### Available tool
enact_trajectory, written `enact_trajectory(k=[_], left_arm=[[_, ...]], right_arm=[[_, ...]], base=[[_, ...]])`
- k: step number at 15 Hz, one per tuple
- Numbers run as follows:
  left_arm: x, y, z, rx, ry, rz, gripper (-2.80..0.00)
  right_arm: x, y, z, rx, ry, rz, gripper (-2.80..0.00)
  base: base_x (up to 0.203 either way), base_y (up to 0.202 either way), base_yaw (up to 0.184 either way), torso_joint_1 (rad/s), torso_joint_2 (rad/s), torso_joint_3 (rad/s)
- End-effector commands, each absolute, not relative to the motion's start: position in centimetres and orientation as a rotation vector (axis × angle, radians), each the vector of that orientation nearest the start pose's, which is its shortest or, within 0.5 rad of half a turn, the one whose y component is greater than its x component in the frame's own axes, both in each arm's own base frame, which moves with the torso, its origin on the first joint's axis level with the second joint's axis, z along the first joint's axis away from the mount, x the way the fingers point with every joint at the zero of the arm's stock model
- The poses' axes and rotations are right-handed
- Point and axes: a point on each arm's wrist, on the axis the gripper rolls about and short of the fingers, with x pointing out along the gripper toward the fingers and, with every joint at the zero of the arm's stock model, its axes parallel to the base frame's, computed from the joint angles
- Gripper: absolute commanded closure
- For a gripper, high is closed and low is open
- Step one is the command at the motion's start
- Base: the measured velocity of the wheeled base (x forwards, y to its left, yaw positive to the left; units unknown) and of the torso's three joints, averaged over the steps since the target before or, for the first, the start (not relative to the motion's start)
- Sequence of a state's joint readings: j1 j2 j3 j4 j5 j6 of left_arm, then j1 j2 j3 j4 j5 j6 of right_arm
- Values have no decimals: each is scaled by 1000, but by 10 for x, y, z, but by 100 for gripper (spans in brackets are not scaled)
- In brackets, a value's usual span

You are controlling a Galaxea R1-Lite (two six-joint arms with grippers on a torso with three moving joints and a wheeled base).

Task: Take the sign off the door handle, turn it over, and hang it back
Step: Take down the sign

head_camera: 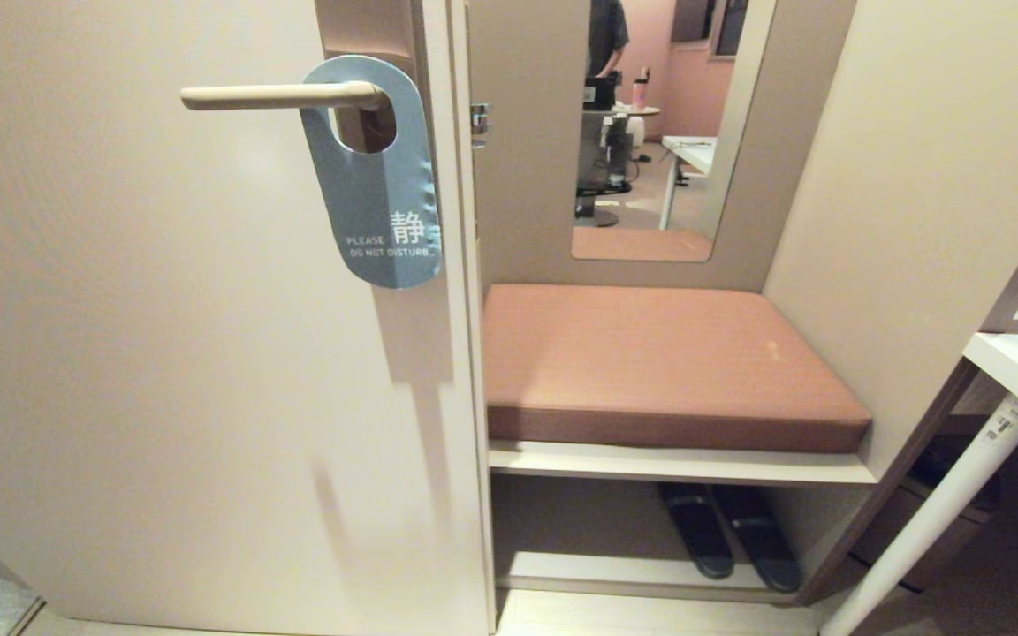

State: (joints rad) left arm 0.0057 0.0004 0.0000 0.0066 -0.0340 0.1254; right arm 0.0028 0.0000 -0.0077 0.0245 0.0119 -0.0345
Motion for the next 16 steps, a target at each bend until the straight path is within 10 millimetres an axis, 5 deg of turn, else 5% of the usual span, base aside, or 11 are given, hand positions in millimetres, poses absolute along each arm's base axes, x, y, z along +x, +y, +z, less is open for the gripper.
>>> enact_trajectory(k=[1, 16], left_arm=[[-23, -1, 75, 121, 5, -28, 0], [-23, -1, 75, 114, 5, -29, 0]], right_arm=[[-23, 0, 75, -35, 15, 16, 0], [-23, 0, 75, -35, 17, 16, 0]], base=[[0, 0, 0, 0, 0, 0], [0, 0, 0, 0, 0, 0]])
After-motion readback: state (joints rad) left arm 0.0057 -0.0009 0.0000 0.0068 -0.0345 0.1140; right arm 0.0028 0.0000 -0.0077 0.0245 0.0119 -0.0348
